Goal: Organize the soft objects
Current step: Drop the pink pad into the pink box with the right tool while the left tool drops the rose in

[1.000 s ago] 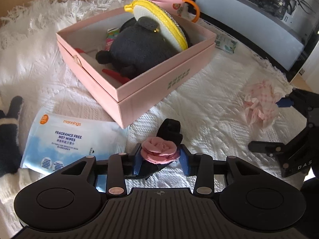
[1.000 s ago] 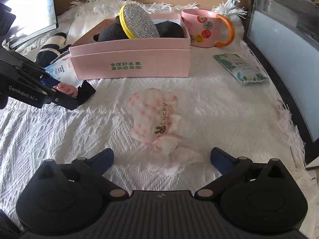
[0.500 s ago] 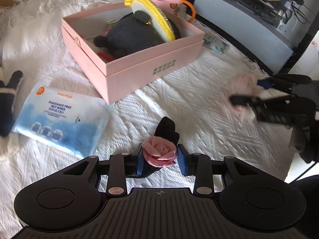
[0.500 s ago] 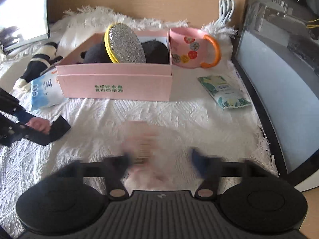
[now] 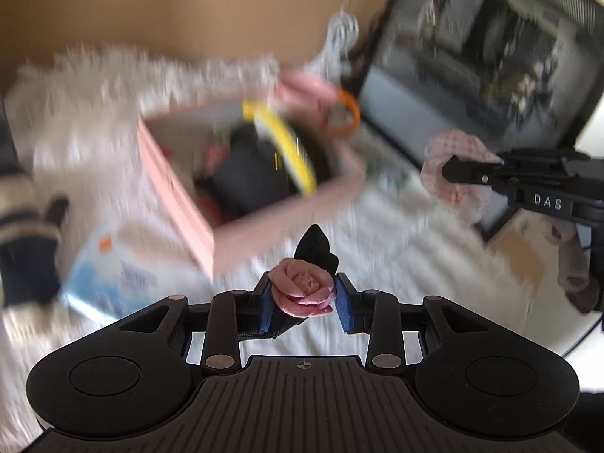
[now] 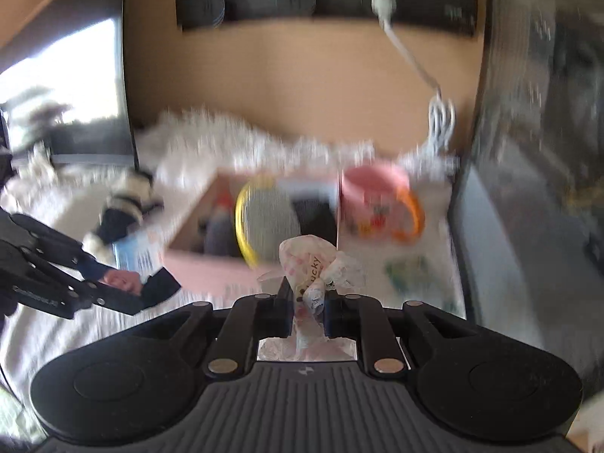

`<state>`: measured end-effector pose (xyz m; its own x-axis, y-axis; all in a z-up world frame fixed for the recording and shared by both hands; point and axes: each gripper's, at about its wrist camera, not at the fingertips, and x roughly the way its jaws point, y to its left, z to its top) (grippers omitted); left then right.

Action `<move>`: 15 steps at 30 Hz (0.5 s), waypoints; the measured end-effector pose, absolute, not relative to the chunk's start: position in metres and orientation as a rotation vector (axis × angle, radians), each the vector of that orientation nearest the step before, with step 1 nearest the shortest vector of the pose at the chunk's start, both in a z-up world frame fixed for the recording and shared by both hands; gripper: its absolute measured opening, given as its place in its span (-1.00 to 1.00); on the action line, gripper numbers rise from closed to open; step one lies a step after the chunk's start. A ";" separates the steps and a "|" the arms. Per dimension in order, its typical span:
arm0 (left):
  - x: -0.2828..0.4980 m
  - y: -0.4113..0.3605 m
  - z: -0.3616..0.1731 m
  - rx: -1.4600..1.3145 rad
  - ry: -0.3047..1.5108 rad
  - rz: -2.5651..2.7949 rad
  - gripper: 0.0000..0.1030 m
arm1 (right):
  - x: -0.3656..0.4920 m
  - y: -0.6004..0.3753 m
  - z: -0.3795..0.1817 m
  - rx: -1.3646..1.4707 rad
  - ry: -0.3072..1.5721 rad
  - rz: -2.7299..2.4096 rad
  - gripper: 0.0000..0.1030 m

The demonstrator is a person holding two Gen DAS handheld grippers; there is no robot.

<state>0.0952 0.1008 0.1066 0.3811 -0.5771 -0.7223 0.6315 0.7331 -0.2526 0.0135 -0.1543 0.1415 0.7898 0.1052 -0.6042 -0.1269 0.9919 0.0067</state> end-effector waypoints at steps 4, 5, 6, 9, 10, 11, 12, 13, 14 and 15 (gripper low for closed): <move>0.126 0.092 0.138 0.012 0.781 -0.760 -0.27 | 0.043 -0.158 0.179 -0.005 0.585 0.160 -0.73; 0.137 0.090 0.144 -0.014 0.754 -0.755 -0.27 | 0.053 -0.158 0.186 -0.002 0.570 0.167 -0.73; 0.148 0.088 0.149 -0.049 0.734 -0.744 -0.25 | 0.062 -0.158 0.193 -0.002 0.558 0.171 -0.73; 0.198 0.080 0.142 -0.181 0.786 -0.678 -0.23 | 0.093 -0.153 0.203 -0.014 0.542 0.173 -0.73; 0.215 0.075 0.132 -0.211 0.836 -0.659 -0.23 | 0.105 -0.151 0.204 -0.018 0.547 0.171 -0.73; 0.229 0.072 0.122 -0.229 0.866 -0.635 -0.23 | 0.117 -0.148 0.204 -0.019 0.558 0.171 -0.73; 0.238 0.068 0.112 -0.229 0.877 -0.604 -0.23 | 0.128 -0.146 0.204 -0.020 0.571 0.172 -0.73; 0.243 0.068 0.106 -0.221 0.873 -0.578 -0.23 | 0.141 -0.143 0.202 -0.018 0.585 0.172 -0.73; 0.243 0.069 0.101 -0.221 0.861 -0.558 -0.23 | 0.151 -0.140 0.200 -0.018 0.596 0.172 -0.73; 0.241 0.073 0.099 -0.245 0.836 -0.549 -0.23 | 0.162 -0.137 0.198 -0.014 0.609 0.178 -0.73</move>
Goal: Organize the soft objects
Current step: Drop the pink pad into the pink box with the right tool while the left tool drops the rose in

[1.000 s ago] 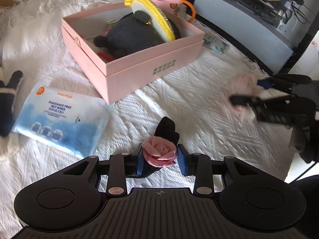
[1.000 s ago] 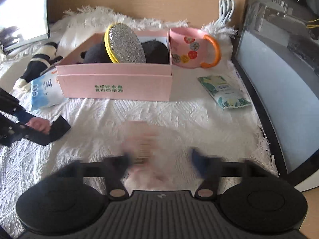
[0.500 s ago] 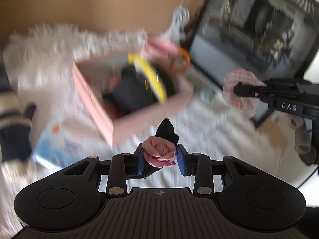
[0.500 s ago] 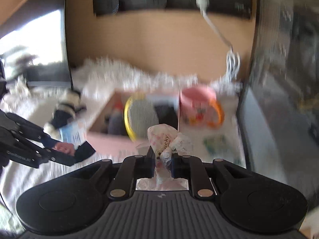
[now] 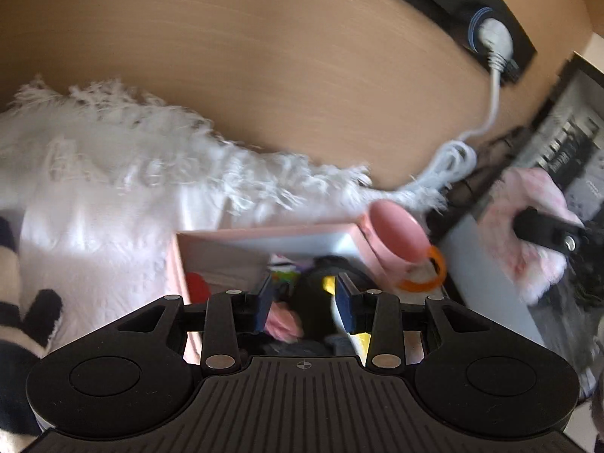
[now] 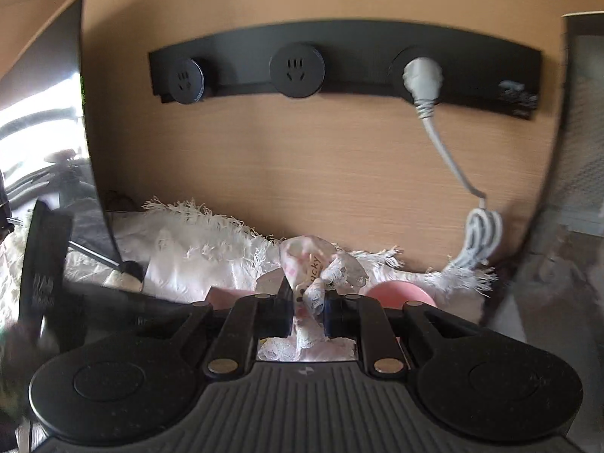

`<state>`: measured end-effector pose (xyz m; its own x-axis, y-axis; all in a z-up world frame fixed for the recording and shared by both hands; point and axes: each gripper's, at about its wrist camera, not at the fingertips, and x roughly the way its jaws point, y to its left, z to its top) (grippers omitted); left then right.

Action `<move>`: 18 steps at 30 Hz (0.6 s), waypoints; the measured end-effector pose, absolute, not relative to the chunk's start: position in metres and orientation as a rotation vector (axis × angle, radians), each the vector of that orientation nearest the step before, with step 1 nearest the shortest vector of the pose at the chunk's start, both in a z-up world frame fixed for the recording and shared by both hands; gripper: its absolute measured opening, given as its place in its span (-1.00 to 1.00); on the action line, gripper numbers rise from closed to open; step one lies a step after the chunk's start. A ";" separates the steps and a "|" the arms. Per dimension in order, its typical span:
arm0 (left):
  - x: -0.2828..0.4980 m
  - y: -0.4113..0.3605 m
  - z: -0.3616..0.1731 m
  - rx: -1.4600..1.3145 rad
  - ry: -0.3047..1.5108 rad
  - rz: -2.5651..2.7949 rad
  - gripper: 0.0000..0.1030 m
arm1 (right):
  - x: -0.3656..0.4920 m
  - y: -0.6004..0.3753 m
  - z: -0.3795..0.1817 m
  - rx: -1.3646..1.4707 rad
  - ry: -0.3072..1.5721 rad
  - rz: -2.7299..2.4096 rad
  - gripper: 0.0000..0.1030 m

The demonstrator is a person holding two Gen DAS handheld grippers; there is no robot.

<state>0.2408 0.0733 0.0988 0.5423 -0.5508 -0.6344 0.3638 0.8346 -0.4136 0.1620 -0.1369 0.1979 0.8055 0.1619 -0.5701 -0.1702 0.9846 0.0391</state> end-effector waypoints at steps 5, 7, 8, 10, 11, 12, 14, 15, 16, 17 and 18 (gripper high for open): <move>0.214 0.114 0.094 -0.358 0.770 -0.512 -0.23 | 0.220 -0.114 0.177 0.056 0.719 0.268 -0.73; 0.195 0.130 0.089 -0.364 0.788 -0.495 -0.23 | 0.247 -0.099 0.161 0.080 0.784 0.302 -0.73; 0.185 0.138 0.084 -0.372 0.796 -0.488 -0.23 | 0.260 -0.090 0.151 0.079 0.817 0.317 -0.72; 0.163 0.153 0.076 -0.396 0.815 -0.469 -0.23 | 0.285 -0.074 0.126 0.073 0.902 0.363 -0.68; 0.151 0.161 0.071 -0.409 0.825 -0.459 -0.23 | 0.297 -0.068 0.113 0.073 0.955 0.364 -0.57; 0.140 0.170 0.068 -0.418 0.834 -0.446 -0.23 | 0.306 -0.063 0.102 0.069 1.007 0.355 -0.50; 0.118 0.186 0.059 -0.425 0.851 -0.416 -0.23 | 0.311 -0.060 0.091 0.054 1.055 0.346 -0.45; 0.109 0.193 0.054 -0.421 0.862 -0.403 -0.23 | 0.308 -0.060 0.092 0.044 1.052 0.343 -0.30; 0.101 0.200 0.049 -0.418 0.875 -0.387 -0.23 | 0.303 -0.062 0.097 0.041 1.045 0.347 -0.18; 0.094 0.207 0.044 -0.421 0.886 -0.373 -0.23 | 0.297 -0.065 0.103 0.048 1.029 0.357 0.07; 0.088 0.214 0.039 -0.435 0.894 -0.363 -0.23 | 0.291 -0.069 0.111 0.056 1.003 0.365 0.20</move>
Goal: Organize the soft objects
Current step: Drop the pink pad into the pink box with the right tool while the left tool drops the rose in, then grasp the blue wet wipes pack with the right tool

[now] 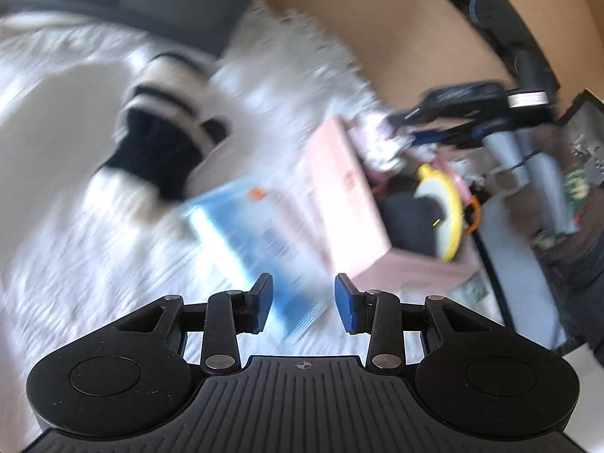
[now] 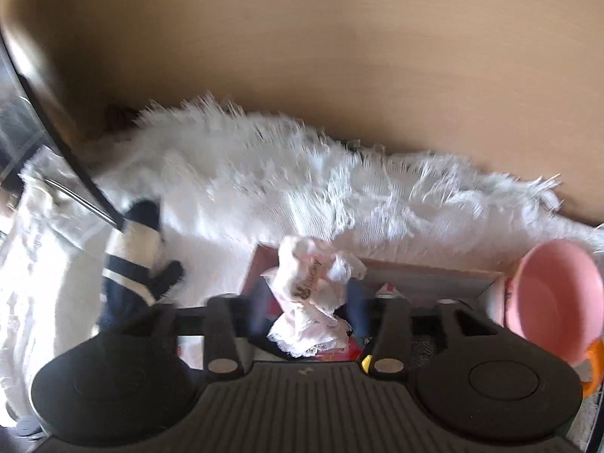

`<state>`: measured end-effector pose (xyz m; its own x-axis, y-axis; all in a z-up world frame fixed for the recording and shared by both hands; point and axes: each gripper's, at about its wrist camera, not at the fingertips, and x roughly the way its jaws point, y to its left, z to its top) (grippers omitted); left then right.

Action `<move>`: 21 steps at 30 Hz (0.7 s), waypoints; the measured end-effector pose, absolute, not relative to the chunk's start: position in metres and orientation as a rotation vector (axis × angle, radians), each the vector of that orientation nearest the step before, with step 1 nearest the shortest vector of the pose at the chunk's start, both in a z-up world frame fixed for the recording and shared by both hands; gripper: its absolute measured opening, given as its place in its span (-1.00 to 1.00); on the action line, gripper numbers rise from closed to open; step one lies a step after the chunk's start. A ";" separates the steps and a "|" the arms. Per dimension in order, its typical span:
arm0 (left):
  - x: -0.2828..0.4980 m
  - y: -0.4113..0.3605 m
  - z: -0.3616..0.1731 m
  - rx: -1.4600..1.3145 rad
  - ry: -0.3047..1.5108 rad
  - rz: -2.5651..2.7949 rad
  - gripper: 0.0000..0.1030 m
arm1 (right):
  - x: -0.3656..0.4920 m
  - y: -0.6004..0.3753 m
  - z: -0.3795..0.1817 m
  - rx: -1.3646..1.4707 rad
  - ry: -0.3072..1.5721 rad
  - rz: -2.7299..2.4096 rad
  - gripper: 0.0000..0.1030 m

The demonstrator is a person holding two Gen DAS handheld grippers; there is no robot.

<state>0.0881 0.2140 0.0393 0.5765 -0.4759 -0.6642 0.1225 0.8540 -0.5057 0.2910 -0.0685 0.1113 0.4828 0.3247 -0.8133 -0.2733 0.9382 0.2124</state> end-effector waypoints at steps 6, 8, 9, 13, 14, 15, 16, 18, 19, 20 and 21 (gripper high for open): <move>0.074 0.241 0.025 -0.502 0.899 -0.280 -0.23 | 0.266 -0.071 0.143 0.022 0.857 0.314 0.20; 0.073 0.246 0.027 -0.469 0.887 -0.232 -0.23 | 0.247 -0.058 0.142 0.023 0.853 0.372 0.20; 0.073 0.248 0.029 -0.447 0.880 -0.205 -0.23 | 0.234 -0.048 0.140 -0.005 0.847 0.403 0.20; 0.071 0.268 0.031 -0.426 0.866 -0.132 -0.23 | 0.174 0.008 0.117 -0.205 0.781 0.549 0.44; 0.071 0.274 0.031 -0.430 0.865 -0.121 -0.23 | 0.161 0.024 0.107 -0.266 0.777 0.594 0.47; 0.069 0.278 0.031 -0.429 0.865 -0.109 -0.23 | 0.153 0.040 0.097 -0.327 0.783 0.630 0.47; 0.068 0.282 0.032 -0.424 0.865 -0.096 -0.23 | 0.149 0.053 0.087 -0.376 0.799 0.652 0.47; 0.066 0.287 0.032 -0.413 0.875 -0.080 -0.23 | 0.155 0.076 0.066 -0.431 0.875 0.689 0.47; 0.065 0.289 0.032 -0.403 0.885 -0.074 -0.23 | 0.163 0.086 0.058 -0.446 0.926 0.701 0.47; 0.065 0.290 0.033 -0.387 0.895 -0.068 -0.23 | 0.172 0.095 0.050 -0.462 0.975 0.705 0.47; 0.064 0.291 0.033 -0.369 0.904 -0.060 -0.23 | 0.179 0.102 0.043 -0.479 1.014 0.706 0.47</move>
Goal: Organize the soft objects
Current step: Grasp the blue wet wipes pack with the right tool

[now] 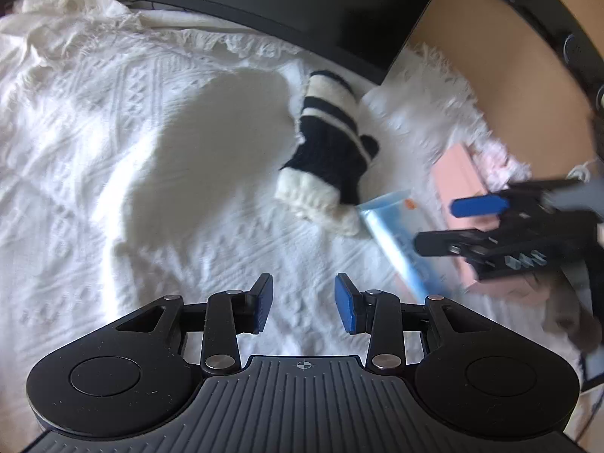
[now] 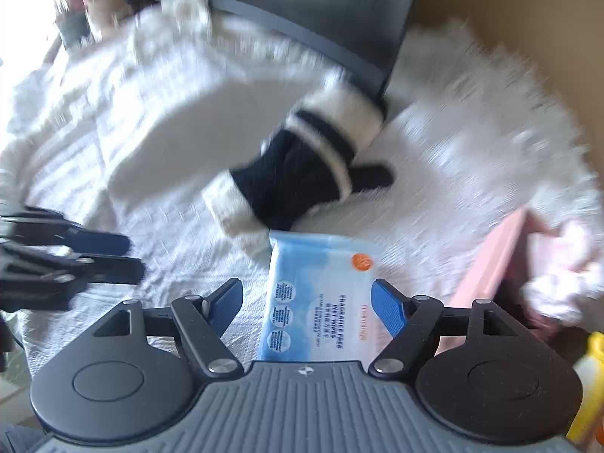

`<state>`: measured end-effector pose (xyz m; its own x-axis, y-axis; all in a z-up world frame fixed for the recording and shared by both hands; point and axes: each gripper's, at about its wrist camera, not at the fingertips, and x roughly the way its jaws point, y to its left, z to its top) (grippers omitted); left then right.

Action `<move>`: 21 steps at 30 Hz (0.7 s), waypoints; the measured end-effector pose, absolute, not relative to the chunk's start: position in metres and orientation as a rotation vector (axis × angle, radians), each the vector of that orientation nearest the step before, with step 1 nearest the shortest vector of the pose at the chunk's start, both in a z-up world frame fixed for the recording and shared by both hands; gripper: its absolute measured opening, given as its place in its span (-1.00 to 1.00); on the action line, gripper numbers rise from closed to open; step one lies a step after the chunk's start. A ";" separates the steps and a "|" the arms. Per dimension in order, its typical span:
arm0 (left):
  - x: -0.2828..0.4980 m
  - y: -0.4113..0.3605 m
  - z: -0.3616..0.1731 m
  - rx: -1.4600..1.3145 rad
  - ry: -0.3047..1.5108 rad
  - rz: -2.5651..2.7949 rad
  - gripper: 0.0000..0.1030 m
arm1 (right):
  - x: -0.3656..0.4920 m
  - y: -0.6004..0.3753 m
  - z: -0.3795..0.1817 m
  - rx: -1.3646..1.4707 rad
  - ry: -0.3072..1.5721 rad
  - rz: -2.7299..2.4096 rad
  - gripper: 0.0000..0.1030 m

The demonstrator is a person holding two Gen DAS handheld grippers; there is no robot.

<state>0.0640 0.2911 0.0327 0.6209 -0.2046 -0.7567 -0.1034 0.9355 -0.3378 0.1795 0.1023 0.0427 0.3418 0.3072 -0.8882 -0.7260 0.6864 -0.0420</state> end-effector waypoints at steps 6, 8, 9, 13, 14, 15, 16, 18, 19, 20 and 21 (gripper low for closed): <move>0.057 0.303 0.033 -0.348 0.914 -0.039 -0.23 | 0.208 0.121 0.014 -0.536 1.150 0.652 0.57; 0.055 0.307 0.032 -0.355 0.916 -0.038 -0.23 | 0.209 0.123 0.008 -0.541 1.167 0.638 0.58; 0.055 0.308 0.030 -0.360 0.918 -0.038 -0.23 | 0.207 0.123 0.008 -0.543 1.164 0.632 0.58; 0.059 0.312 0.026 -0.376 0.925 -0.039 -0.23 | 0.187 0.129 0.011 -0.529 1.162 0.629 0.49; 0.062 0.311 0.025 -0.378 0.926 -0.042 -0.23 | 0.179 0.130 0.012 -0.516 1.171 0.645 0.49; 0.065 0.311 0.025 -0.379 0.926 -0.047 -0.23 | 0.171 0.129 0.013 -0.489 1.188 0.667 0.49; 0.069 0.310 0.025 -0.379 0.925 -0.053 -0.23 | 0.161 0.129 0.014 -0.457 1.200 0.687 0.49; 0.078 0.306 0.026 -0.370 0.921 -0.064 -0.23 | 0.141 0.126 0.016 -0.424 1.194 0.715 0.49; 0.083 0.304 0.027 -0.363 0.916 -0.072 -0.23 | 0.131 0.124 0.016 -0.413 1.184 0.717 0.49; 0.088 0.302 0.029 -0.356 0.908 -0.083 -0.23 | 0.122 0.122 0.017 -0.411 1.166 0.709 0.49; 0.094 0.300 0.031 -0.350 0.898 -0.097 -0.23 | 0.112 0.118 0.017 -0.419 1.139 0.695 0.49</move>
<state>0.0942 0.2999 0.0308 0.6229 -0.2274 -0.7485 -0.0632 0.9391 -0.3379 0.1115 0.1183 0.0172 0.2461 0.2873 -0.9257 -0.6916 0.7212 0.0399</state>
